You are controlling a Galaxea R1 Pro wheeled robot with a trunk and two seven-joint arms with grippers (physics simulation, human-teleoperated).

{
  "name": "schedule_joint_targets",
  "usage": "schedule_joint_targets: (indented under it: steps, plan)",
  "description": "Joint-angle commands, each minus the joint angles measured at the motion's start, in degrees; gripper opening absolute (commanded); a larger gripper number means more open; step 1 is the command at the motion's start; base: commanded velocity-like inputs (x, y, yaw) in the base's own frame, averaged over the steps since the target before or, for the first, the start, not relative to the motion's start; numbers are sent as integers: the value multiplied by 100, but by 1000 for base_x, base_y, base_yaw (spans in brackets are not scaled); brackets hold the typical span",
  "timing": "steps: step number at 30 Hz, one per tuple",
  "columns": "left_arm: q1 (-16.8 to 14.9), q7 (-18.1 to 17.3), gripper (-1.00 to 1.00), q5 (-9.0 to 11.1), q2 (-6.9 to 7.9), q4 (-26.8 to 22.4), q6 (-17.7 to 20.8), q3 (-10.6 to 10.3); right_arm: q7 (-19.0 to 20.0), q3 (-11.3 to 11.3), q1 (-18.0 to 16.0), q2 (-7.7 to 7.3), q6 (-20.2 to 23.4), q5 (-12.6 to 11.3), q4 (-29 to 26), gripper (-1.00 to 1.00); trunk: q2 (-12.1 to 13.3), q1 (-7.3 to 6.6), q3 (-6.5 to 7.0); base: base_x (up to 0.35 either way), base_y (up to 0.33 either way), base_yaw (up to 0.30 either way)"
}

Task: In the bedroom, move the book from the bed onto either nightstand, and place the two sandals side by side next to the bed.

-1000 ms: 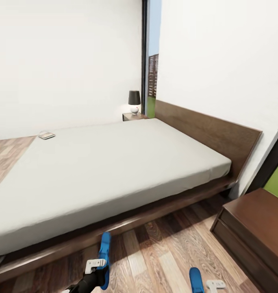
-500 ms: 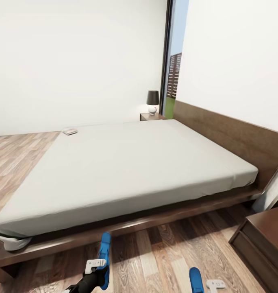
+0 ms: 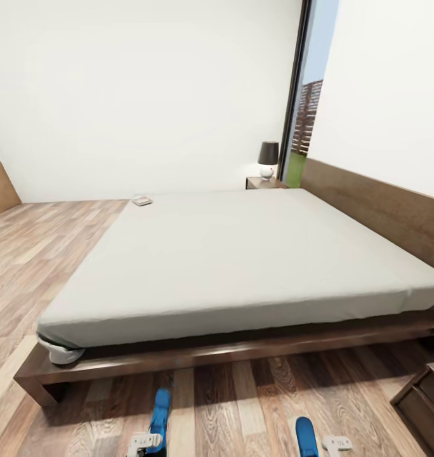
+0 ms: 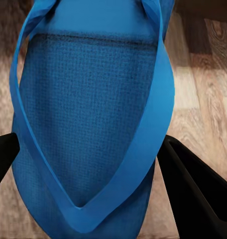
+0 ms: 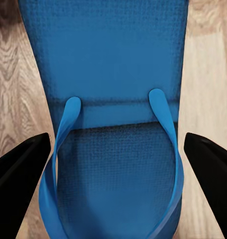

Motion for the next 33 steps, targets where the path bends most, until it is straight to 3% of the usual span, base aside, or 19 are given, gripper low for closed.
schedule_joint_targets:
  steps: [1, 22, 33]
  plan:
    - [12, -39, -100, 46, 3, 72, -57, 40, 31, -48, -2, 0, -20, 45, 4, -100, -2, -1, -5, 0, 0, 287]
    - [146, -38, -100, 60, 33, 173, -180, 55, -20, -47, -2, -8, -20, 41, 47, -100, -2, -1, -5, 0, 0, 285]
    - [150, -39, -100, 67, 33, 173, -173, 63, -2, -46, -2, -9, -24, 36, 82, -100, -2, -1, -5, 0, 0, 33]
